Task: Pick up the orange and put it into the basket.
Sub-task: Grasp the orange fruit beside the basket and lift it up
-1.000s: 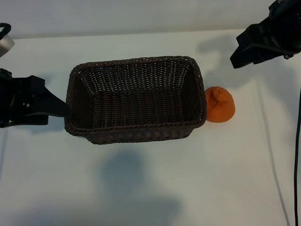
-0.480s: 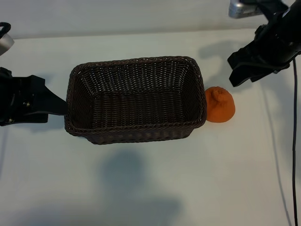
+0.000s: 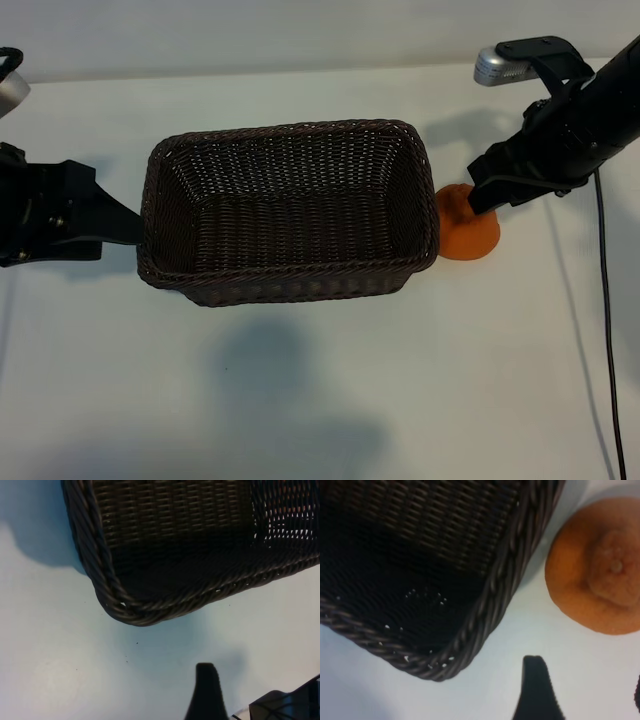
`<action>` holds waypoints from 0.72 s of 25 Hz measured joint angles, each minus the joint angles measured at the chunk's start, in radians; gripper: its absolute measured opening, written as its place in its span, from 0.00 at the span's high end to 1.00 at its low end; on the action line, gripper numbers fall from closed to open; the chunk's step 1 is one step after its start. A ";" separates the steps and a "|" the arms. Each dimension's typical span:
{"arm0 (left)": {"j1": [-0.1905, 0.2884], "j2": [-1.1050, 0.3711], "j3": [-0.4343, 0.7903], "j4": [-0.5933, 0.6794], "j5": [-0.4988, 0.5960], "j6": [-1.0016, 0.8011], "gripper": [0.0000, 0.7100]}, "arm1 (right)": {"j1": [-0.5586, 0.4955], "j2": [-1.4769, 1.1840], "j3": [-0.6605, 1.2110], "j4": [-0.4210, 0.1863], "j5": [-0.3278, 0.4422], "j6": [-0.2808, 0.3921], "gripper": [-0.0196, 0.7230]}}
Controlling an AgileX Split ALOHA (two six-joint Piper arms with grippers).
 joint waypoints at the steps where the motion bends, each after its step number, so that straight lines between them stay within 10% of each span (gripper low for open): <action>1: 0.000 0.000 0.000 0.000 0.000 0.004 0.20 | 0.000 0.000 0.000 0.001 -0.006 0.000 0.36; 18: 0.000 0.000 0.000 0.000 -0.020 0.010 0.20 | 0.000 0.085 0.011 -0.024 -0.178 -0.022 0.36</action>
